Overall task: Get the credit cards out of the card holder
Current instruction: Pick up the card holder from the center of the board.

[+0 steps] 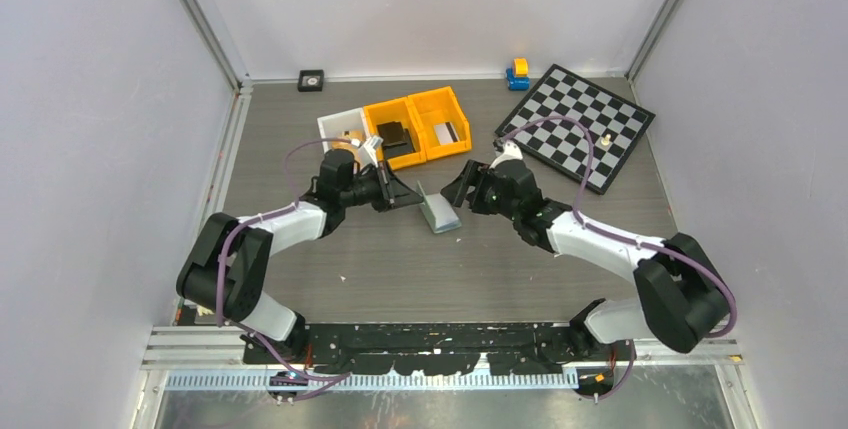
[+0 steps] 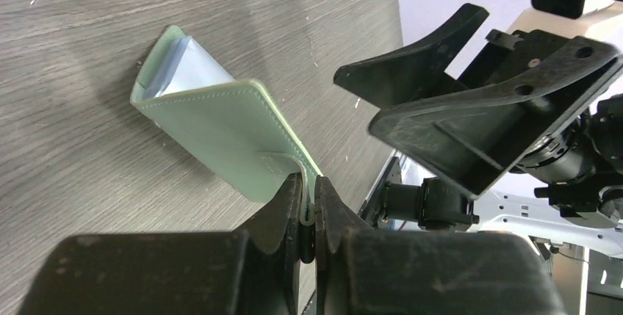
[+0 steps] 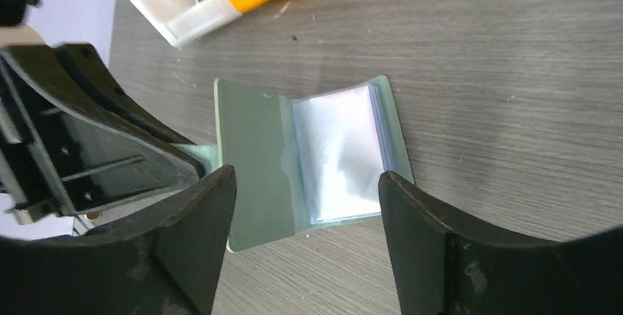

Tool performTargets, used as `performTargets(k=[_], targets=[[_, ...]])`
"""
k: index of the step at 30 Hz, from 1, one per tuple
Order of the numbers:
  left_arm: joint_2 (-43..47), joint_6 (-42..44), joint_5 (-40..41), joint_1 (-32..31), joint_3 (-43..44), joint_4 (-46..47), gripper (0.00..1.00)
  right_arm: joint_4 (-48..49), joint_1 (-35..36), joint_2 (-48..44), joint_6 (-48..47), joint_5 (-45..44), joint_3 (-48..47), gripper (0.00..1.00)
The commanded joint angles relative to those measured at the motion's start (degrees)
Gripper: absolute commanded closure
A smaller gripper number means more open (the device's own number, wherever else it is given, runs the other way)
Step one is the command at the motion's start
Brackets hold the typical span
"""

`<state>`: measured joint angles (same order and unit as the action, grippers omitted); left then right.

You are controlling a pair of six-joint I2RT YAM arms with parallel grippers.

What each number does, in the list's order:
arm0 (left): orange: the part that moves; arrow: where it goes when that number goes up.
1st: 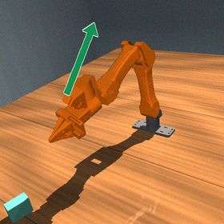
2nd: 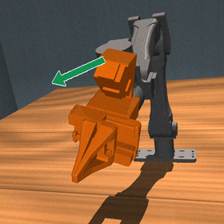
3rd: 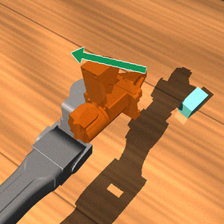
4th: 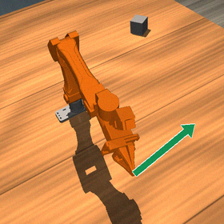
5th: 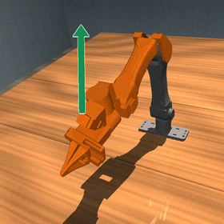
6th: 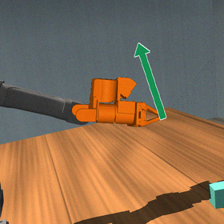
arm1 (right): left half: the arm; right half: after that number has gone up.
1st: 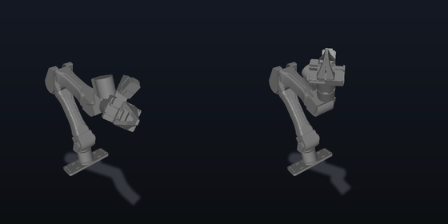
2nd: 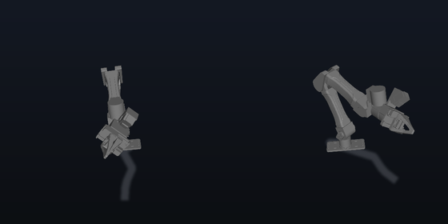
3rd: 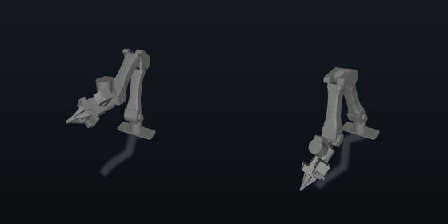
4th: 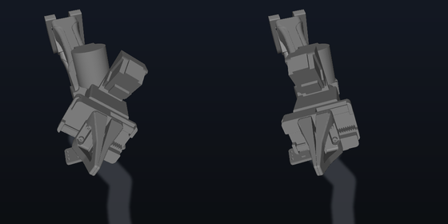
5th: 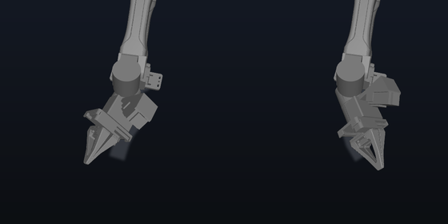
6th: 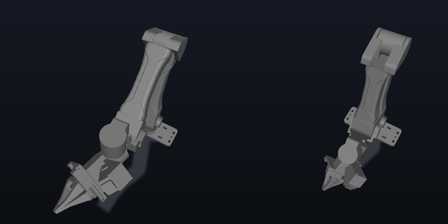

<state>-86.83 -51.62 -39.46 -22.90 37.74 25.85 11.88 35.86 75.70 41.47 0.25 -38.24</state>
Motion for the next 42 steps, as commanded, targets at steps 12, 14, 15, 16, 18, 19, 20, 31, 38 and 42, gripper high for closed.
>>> performTargets(k=[12, 14, 15, 16, 18, 19, 20, 31, 38, 42], targets=[[-5.89, 10.38, 8.38, -0.13, 12.26, -25.67, 0.98, -2.21, 0.32, 16.34, -1.22, 12.74, -10.99, 0.67], [-6.06, 10.49, 8.39, -0.11, 12.36, -25.67, 0.96, -3.52, 1.16, 18.22, -2.02, 12.93, -12.68, 0.70], [-5.92, 10.86, 8.80, -0.06, 12.47, -26.33, 0.95, -4.35, 1.66, 19.05, -2.46, 12.74, -13.59, 0.71], [-5.71, 11.35, 9.38, -0.12, 12.76, -27.85, 0.93, -5.24, 2.08, 19.87, -2.92, 12.30, -14.51, 0.73], [-5.20, 12.75, 10.37, -0.13, 13.74, -30.89, 0.90, -6.62, 3.09, 21.16, -3.84, 11.37, -15.96, 0.74], [-4.79, 13.05, 10.90, -0.13, 13.91, -31.84, 0.88, -6.90, 3.39, 21.76, -4.07, 11.13, -16.47, 0.74], [-4.31, 13.59, 11.55, -0.13, 13.99, -32.58, 0.84, -6.95, 3.65, 22.06, -4.40, 11.09, -16.92, 0.74], [-0.69, 15.37, 13.32, -0.13, 13.13, -33.23, 0.31, -5.43, 6.87, 22.80, -6.51, 11.73, -18.49, 0.71], [0.85, 14.71, 14.14, -0.13, 11.73, -31.66, 0.11, -6.08, 8.00, 25.76, -6.95, 11.86, -20.70, 0.70], [-0.09, 14.91, 15.89, -0.13, 12.35, -33.07, 0.16, -6.30, 8.06, 26.58, -6.86, 11.78, -21.09, 0.69]])
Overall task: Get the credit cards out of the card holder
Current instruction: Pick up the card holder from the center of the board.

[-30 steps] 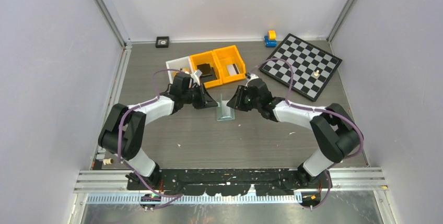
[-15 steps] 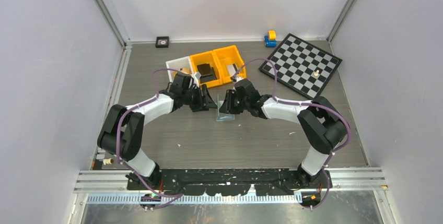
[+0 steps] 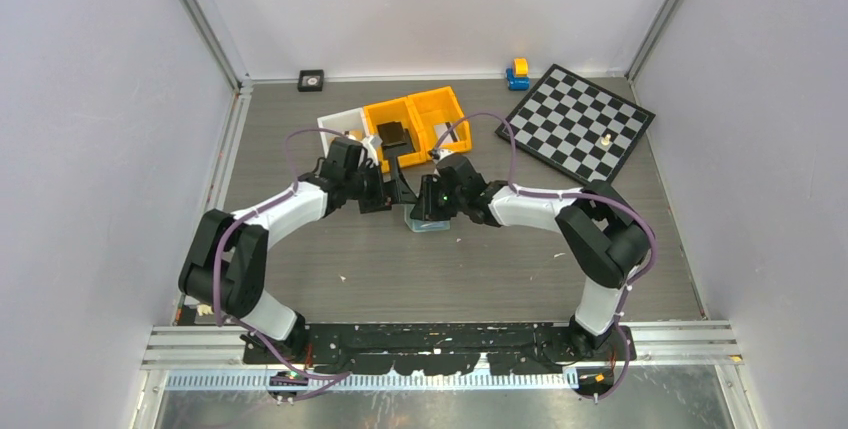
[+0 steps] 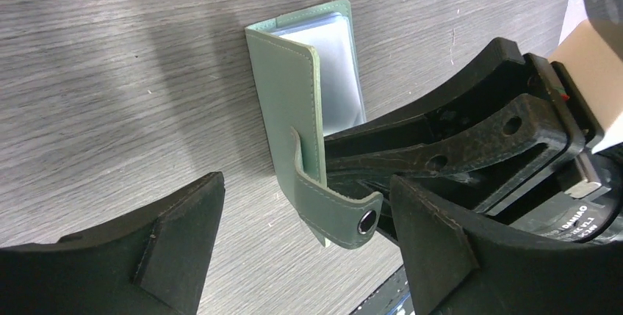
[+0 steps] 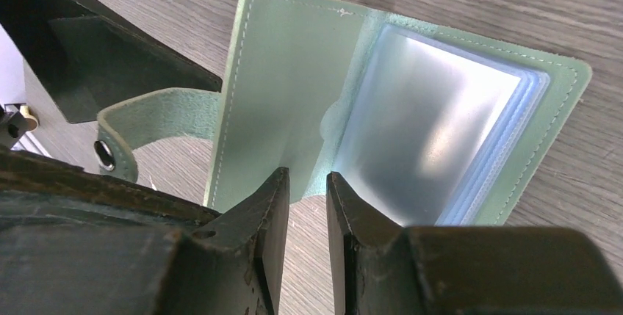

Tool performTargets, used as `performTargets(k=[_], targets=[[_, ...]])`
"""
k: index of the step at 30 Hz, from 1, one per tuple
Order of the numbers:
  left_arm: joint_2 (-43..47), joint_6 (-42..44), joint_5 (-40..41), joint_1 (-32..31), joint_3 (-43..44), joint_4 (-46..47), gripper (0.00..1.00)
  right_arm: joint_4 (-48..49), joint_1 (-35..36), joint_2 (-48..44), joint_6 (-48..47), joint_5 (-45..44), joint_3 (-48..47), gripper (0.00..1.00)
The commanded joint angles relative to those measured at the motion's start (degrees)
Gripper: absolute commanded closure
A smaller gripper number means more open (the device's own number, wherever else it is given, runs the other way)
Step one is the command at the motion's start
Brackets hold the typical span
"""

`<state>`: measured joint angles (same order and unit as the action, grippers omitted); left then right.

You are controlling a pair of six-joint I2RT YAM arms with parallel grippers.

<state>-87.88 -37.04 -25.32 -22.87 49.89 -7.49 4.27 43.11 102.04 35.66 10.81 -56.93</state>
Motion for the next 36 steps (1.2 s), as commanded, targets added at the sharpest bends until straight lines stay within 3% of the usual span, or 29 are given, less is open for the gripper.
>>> performTargets(k=[1, 9, 15, 26, 28, 33, 36], targets=[[0.30, 0.50, 1.98, -0.15, 0.55, -0.02, 0.19, 1.34, 0.83, 0.33, -1.03, 1.23, -2.36, 0.69], [-5.25, 1.00, 1.62, -0.18, 2.82, -1.40, 0.38, 0.47, 0.68, 0.40, -0.20, -1.20, -2.22, 0.73], [-6.10, 1.34, 1.98, -0.18, 3.56, -2.53, 0.41, 0.30, 0.21, -2.84, 0.10, -3.60, -0.35, 0.76], [-6.71, 1.27, 2.30, -0.40, 3.87, -2.67, 0.41, 0.38, -5.45, -10.94, 4.03, -9.54, 6.28, 0.74], [-7.00, 1.27, 2.72, -0.69, 3.98, -2.73, 0.40, 0.20, -6.64, -11.91, 5.44, -11.57, 7.50, 0.69], [-7.86, 1.17, 3.34, -1.25, 4.47, -3.00, 0.39, 3.35, -10.19, -11.87, 10.72, -9.34, 11.38, 0.32], [-8.50, 1.08, 3.33, -1.37, 4.55, -2.85, 0.39, 4.66, -10.90, -9.78, 11.58, -6.07, 11.41, 0.26]])
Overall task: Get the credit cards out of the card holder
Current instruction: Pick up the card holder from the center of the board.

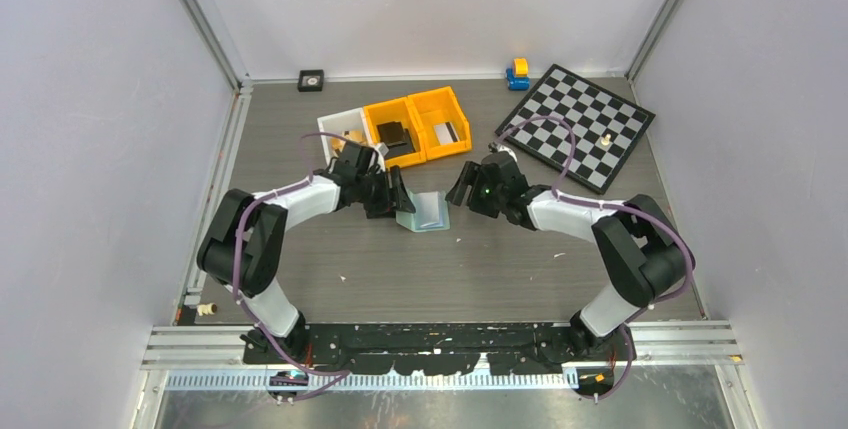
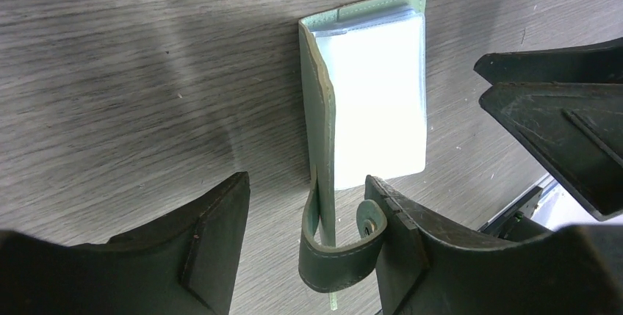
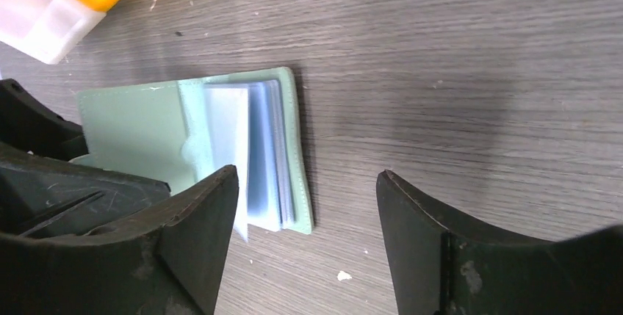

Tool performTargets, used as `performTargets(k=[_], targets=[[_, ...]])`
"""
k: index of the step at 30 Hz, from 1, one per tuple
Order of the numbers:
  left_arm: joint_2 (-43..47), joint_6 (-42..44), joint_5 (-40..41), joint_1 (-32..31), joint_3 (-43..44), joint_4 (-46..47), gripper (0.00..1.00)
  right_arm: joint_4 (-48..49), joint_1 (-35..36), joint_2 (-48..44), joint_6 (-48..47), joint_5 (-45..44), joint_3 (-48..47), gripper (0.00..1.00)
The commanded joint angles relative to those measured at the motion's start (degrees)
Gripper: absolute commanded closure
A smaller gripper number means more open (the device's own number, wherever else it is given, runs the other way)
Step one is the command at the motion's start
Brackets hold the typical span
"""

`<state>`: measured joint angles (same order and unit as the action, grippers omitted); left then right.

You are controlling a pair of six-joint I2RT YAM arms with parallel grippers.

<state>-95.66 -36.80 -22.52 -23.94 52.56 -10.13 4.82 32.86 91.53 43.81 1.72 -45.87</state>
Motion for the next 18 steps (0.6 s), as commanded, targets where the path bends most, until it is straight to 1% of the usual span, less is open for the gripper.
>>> performTargets(k=[1, 7, 10, 14, 18], targets=[[-0.89, 0.85, 0.39, -0.31, 1.97, -0.17, 0.39, 3.88, -0.65, 2.06, 3.40, 3.68, -0.19, 0.25], [-2.15, 0.59, -0.98, -0.57, 2.16, 0.72, 0.44, 4.95, -0.61, 7.86, 4.28, 9.43, -2.55, 0.25], [-2.72, 0.43, -1.70, -0.58, 2.15, 1.40, 0.48, 5.71, -0.64, 8.87, 4.57, 10.98, -2.78, 0.28], [-3.42, -0.34, -3.11, -0.58, 1.79, 2.95, 0.56, 6.45, -0.66, 8.85, 4.61, 11.72, -2.63, 0.32], [-4.36, -1.57, -4.38, -0.58, 1.37, 4.79, 0.56, 7.95, -0.66, 9.40, 5.14, 13.37, -2.44, 0.36]])
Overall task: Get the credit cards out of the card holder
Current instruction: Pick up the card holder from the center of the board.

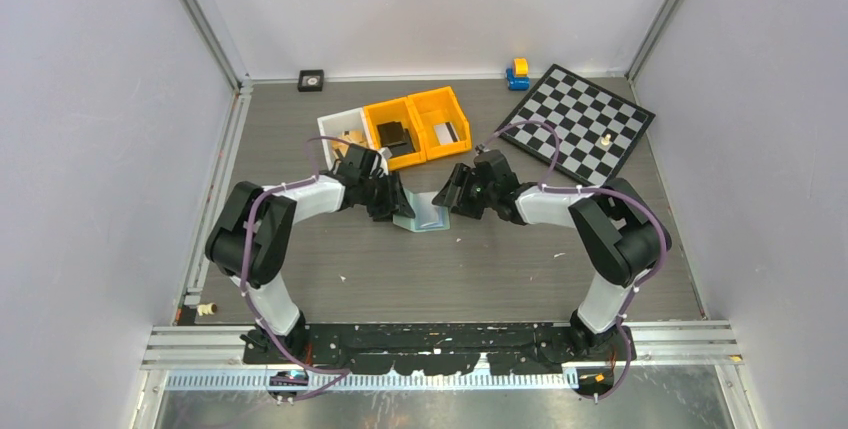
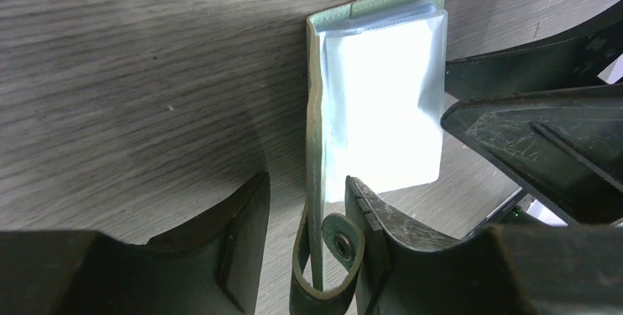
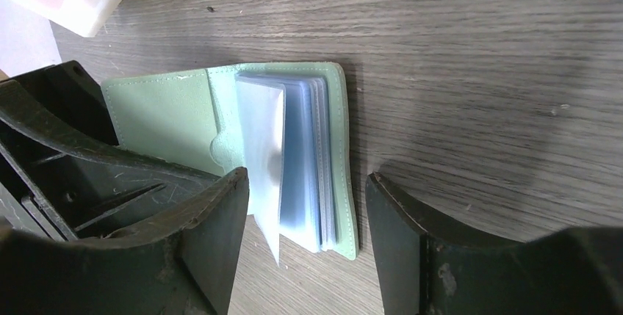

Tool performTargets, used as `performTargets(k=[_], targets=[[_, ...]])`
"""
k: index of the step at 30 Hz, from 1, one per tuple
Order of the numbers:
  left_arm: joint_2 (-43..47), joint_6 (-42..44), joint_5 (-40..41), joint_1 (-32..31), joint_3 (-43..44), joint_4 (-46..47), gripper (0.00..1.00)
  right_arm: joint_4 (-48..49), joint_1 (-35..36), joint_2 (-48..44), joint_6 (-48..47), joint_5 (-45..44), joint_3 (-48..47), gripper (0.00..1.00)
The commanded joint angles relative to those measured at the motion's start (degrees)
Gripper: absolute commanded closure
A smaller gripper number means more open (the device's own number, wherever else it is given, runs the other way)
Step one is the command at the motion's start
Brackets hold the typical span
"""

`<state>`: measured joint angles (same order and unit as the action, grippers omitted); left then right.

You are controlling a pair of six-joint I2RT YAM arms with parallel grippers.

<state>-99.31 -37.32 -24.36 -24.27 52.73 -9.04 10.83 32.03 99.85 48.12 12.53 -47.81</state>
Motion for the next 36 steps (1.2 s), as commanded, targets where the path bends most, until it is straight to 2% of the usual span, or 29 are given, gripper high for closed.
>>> performTargets(k=[1, 11, 14, 17, 20, 23, 26, 28, 32, 36], targets=[[-0.98, -1.13, -2.76, -0.25, 1.30, 3.69, 0.56, 2.21, 0.22, 1.25, 0.96, 2.98, -0.53, 0.37], [-1.15, -1.17, -2.53, -0.25, 1.15, 3.56, 0.57, 2.47, 0.15, 1.42, 0.85, 3.61, -0.68, 0.43], [-1.16, -1.20, -2.53, -0.25, 1.04, 3.68, 0.65, 2.35, 0.16, 1.65, 0.68, 3.81, -0.87, 0.44], [-1.31, -1.09, -2.74, -0.29, 1.10, 3.87, 0.80, 2.35, 0.21, 1.66, 0.58, 3.81, -0.88, 0.44], [-1.58, -1.07, -3.83, -0.25, 1.17, 4.64, 0.85, 2.35, 0.20, 1.65, 0.52, 3.98, -0.90, 0.44], [-1.76, -1.17, -4.37, -0.25, 1.15, 5.16, 0.94, 2.44, 0.18, 1.59, 0.40, 4.07, -0.92, 0.44], [-1.56, -1.31, -4.46, -0.25, 0.99, 5.38, 0.97, 2.38, 0.22, 1.06, 0.53, 4.16, -0.81, 0.44], [-1.14, -1.46, -5.20, -0.25, 0.78, 6.11, 1.00, 2.18, 0.00, 0.04, 0.73, 4.12, -0.42, 0.39], [0.08, -2.67, -7.88, -0.15, -0.52, 9.45, 1.00, 2.80, -0.67, -3.07, 1.09, 2.87, 1.59, 0.24], [1.68, -4.51, -11.11, 0.38, -2.02, 14.19, 1.00, 3.24, -1.71, -4.69, 1.77, 3.19, 2.47, 0.21]])
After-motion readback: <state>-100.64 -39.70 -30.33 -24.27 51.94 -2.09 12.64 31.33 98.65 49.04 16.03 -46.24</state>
